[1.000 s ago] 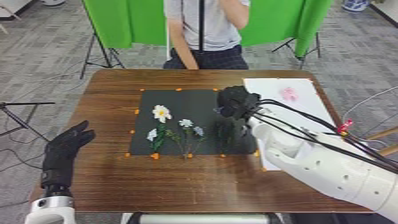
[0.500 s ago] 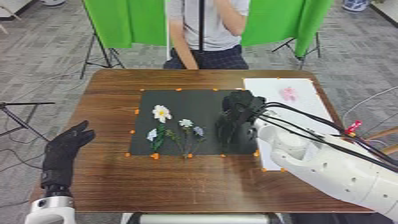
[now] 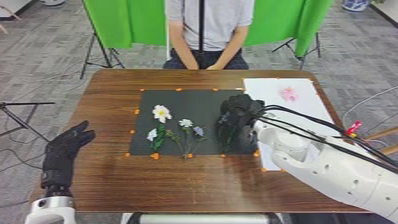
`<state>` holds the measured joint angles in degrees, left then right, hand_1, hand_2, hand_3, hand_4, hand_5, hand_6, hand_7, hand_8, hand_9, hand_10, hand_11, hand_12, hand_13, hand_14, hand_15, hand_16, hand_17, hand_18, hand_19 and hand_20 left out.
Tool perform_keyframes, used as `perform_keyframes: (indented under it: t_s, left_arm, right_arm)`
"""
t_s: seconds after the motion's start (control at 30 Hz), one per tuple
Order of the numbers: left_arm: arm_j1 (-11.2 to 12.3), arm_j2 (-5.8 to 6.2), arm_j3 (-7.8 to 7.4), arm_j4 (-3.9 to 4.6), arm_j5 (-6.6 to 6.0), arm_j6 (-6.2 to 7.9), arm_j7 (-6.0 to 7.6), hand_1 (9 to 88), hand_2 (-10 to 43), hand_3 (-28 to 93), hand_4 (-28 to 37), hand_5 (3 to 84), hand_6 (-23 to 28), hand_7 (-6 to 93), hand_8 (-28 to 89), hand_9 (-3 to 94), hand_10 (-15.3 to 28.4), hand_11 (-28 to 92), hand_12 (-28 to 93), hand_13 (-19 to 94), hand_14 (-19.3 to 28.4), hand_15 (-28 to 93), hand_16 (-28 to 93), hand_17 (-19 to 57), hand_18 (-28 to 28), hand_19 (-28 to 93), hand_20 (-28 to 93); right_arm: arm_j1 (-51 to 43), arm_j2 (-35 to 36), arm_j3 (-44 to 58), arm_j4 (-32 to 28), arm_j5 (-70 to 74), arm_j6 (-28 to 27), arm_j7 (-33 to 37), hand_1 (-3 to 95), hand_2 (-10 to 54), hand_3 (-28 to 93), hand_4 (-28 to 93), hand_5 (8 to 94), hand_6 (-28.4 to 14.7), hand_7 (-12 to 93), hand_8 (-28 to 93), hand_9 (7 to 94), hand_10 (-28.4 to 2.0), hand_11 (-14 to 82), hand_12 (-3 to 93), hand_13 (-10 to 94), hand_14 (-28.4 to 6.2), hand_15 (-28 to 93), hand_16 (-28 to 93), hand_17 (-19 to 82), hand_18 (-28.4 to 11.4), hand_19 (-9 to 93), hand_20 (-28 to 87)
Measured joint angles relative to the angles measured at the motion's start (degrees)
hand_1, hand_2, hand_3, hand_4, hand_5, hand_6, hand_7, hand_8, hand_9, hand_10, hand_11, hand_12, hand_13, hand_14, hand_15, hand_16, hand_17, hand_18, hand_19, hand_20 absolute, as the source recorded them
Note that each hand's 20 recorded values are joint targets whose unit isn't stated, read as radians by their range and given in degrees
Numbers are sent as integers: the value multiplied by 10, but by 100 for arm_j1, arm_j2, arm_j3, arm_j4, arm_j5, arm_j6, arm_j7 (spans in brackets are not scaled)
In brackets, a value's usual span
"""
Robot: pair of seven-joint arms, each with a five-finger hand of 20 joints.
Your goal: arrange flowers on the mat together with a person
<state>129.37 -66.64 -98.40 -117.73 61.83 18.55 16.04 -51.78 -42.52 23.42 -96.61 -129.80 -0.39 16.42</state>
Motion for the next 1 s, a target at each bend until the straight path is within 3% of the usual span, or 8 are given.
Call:
perform_keyframes:
  t_s: [0.53,0.77,0.9,1.0]
  left_arm:
    - [4,-3,0,-3,0,2,-1,263,-3,694,-265,503,56,104,-64,507,148,190,120,434,173,139,-10,130,112,46,204]
    - [9,-2,-3,-3,0,0,-5,262,-3,694,-264,503,56,104,-64,507,147,190,120,435,172,140,-10,130,112,46,204]
    - [1,-2,2,-2,0,-1,-6,262,-4,696,-264,503,56,105,-64,507,148,190,120,435,172,140,-10,130,112,46,204]
    - [-17,8,16,3,0,-7,-9,262,-4,697,-264,503,56,105,-64,507,148,190,120,435,172,140,-10,130,112,46,204]
  right_arm:
    - [-193,122,602,-406,196,-807,-67,400,-95,741,-271,522,7,145,-102,581,-125,76,131,822,-46,347,263,457,-159,732,338]
    - [-835,238,1882,-1138,922,-1166,81,397,-95,723,-266,539,1,140,-97,590,-130,80,129,828,-49,341,261,457,-164,739,344]
    - [-1397,287,2903,-1648,1597,-1067,126,331,-87,702,-201,574,-2,153,-98,619,-136,87,147,711,-94,277,247,365,-170,617,331]
    - [-2047,291,3795,-2001,2053,-235,3,259,-28,696,-188,578,-2,164,-102,592,-143,80,148,616,-121,210,246,309,-156,444,343]
